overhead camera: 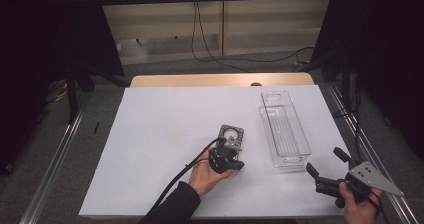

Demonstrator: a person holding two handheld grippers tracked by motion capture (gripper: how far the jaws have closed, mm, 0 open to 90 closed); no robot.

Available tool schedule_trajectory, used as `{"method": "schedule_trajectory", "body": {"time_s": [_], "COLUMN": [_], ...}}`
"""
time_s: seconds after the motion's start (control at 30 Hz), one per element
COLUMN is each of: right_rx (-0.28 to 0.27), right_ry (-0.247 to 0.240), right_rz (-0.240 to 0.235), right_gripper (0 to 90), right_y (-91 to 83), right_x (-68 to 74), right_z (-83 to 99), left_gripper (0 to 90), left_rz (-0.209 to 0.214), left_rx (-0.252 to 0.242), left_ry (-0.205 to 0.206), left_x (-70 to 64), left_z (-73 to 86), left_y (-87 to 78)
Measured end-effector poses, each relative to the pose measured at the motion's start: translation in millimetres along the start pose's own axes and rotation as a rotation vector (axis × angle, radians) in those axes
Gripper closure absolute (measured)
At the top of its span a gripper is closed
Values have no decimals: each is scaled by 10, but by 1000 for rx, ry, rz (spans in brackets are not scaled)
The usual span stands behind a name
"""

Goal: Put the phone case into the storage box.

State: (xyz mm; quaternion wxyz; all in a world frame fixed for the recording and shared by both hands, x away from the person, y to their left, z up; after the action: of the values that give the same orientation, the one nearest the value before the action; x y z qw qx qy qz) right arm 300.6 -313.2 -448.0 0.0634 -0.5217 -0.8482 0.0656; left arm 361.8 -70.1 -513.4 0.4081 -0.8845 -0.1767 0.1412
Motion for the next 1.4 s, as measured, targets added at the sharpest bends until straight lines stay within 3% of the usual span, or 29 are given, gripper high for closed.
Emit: {"method": "schedule_trajectory", "body": {"time_s": [0.3, 0.57, 0.97, 1.4], "right_rx": [-2, -6, -5, -1], "right_ry": [-2, -1, -4, -3], "right_rz": [-1, -4, -9, -7], "right_gripper": [0, 0, 0, 0], "right_y": [-2, -3, 0, 3], "right_x": [3, 8, 14, 11], "right_z": [-2, -7, -6, 1], "left_gripper": [900, 900, 900, 900], "left_rz": [-7, -10, -27, -44], "left_rx": [20, 20, 46, 48], "left_ry": [-2, -30, -18, -47], "left_x": [44, 99, 162, 270], "left_z": [44, 106, 191, 292], "left_y": [-18, -79, -168, -266]}}
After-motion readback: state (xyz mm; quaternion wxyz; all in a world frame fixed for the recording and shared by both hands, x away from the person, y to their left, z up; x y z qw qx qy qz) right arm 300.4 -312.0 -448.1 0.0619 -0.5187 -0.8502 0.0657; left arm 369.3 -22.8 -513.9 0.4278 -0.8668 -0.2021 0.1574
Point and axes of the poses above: each handheld gripper's, and its own axes: y roughly forward along the jaws, z roughly out of its underside, x roughly to its left, the point moved 9 cm from there along y, roughly forward along the jaws, and after that the axes turned 7 degrees about -z, right-handed, at the moved point
